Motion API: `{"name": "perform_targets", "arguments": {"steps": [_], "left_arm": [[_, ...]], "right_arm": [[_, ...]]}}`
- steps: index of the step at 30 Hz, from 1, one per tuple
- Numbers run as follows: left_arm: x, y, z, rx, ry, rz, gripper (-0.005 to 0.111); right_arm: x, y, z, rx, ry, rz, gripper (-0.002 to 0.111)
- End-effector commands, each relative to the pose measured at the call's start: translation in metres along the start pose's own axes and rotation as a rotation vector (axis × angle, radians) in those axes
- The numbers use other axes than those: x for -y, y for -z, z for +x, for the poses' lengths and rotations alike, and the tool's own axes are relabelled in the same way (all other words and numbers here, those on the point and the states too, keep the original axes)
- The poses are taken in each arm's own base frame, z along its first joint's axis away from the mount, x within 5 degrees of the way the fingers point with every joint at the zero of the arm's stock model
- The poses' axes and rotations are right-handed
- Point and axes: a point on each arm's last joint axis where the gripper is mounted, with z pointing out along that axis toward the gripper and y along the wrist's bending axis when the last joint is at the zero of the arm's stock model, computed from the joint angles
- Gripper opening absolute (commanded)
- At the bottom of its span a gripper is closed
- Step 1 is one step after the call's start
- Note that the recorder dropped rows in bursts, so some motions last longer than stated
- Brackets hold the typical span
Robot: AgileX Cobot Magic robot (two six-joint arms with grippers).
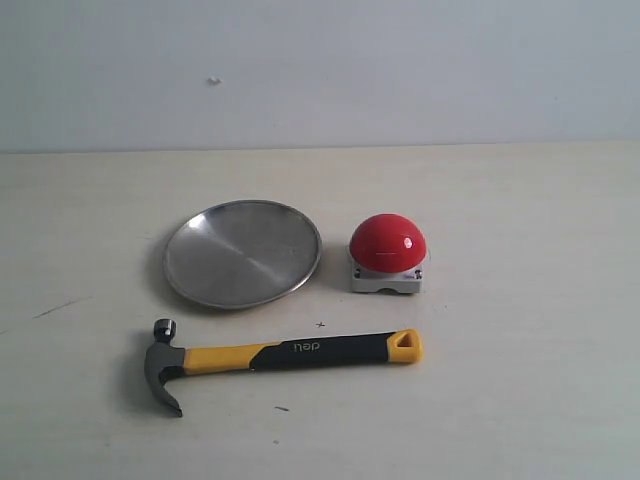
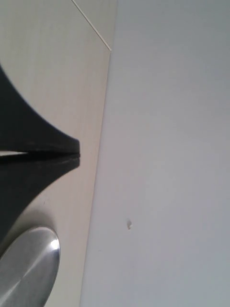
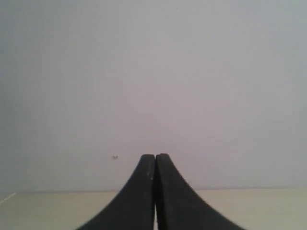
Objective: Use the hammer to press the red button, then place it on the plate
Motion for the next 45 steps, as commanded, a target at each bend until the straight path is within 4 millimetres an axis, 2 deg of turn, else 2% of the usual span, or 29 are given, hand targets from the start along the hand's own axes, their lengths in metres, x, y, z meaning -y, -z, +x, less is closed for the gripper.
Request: {"name": "perform_targets", "arguments": {"steps": [1, 4, 8, 12, 14, 16, 22, 25, 27, 29, 32, 34, 37, 41, 45], "left_arm": [[0.000, 0.000, 0.001, 0.001, -0.003, -0.002, 0.000], [0.000, 0.000, 0.001, 0.001, -0.003, -0.002, 0.000], [0.000, 0.000, 0.001, 0.001, -0.003, -0.002, 0.000], [0.000, 0.000, 0.001, 0.001, -0.003, -0.002, 0.000], [0.000, 0.000, 0.001, 0.001, -0.003, -0.002, 0.000], [0.000, 0.000, 0.001, 0.001, -0.003, -0.002, 0.000], [0.000, 0.000, 0.001, 0.001, -0.003, -0.002, 0.000], [0.000, 0.000, 0.001, 0.001, -0.003, -0.002, 0.000], [0.000, 0.000, 0.001, 0.001, -0.003, -0.002, 0.000], [0.000, 0.000, 0.001, 0.001, -0.003, -0.002, 0.000], [0.000, 0.000, 0.001, 0.001, -0.003, -0.002, 0.000], [0.000, 0.000, 0.001, 0.001, -0.003, -0.002, 0.000], [0.000, 0.000, 0.001, 0.001, -0.003, -0.002, 0.000], [0.000, 0.000, 0.001, 0.001, -0.003, -0.002, 0.000], [0.000, 0.000, 0.001, 0.001, -0.003, -0.002, 0.000]], "right_arm": [[0.008, 0.003, 0.030, -0.124, 0.005, 0.036, 0.000], [0.011, 0.005, 0.040, -0.160, -0.019, 0.059, 0.000], [0.009, -0.010, 0.017, -0.149, -0.026, 0.067, 0.000], [0.014, -0.047, -0.019, -0.213, 0.011, 0.157, 0.000], [0.020, -0.068, -0.024, -0.285, 0.042, 0.211, 0.000], [0.028, -0.091, -0.019, -0.393, 0.092, 0.266, 0.000], [0.063, -0.150, 0.019, -0.803, 0.336, 0.410, 0.000], [0.074, -0.177, 0.037, -1.023, 0.416, 0.390, 0.000], [0.075, -0.198, 0.040, -1.167, 0.477, 0.305, 0.000], [0.071, -0.212, 0.042, -1.296, 0.536, 0.156, 0.000], [0.056, -0.226, 0.040, -1.419, 0.533, -0.146, 0.000], [0.040, -0.237, 0.034, -1.383, 0.483, -0.341, 0.000], [0.018, -0.250, 0.026, -1.263, 0.427, -0.527, 0.000], [-0.013, -0.260, 0.031, -1.217, 0.548, -0.647, 0.000], [-0.048, -0.265, 0.046, -1.236, 0.658, -0.757, 0.000]]}}
